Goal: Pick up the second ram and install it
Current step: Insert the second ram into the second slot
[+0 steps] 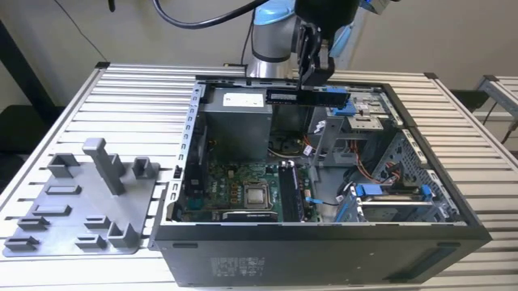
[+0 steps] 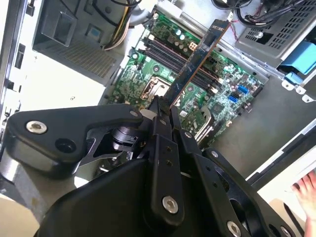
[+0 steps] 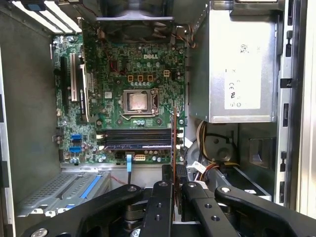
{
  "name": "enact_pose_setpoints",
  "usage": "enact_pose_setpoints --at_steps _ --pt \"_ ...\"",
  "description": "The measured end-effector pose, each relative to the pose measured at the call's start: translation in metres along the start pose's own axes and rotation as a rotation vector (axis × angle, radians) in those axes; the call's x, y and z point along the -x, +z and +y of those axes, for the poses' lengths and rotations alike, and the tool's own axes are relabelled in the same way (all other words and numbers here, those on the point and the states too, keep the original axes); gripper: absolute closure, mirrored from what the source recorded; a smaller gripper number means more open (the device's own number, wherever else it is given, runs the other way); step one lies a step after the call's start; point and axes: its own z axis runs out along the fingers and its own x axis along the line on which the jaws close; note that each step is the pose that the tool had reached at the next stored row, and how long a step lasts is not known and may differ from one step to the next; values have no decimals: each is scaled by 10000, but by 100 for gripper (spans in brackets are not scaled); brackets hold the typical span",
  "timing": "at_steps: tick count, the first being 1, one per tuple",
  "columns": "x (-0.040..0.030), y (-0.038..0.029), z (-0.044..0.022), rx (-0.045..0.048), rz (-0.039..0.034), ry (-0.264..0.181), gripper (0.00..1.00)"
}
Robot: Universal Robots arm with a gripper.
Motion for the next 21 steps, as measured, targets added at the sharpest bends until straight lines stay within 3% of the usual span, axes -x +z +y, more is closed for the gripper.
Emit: enact_pose_setpoints --at_steps 11,21 --pt "0 4 0 -2 12 110 86" --pt "0 21 -1 -18 -9 1389 86"
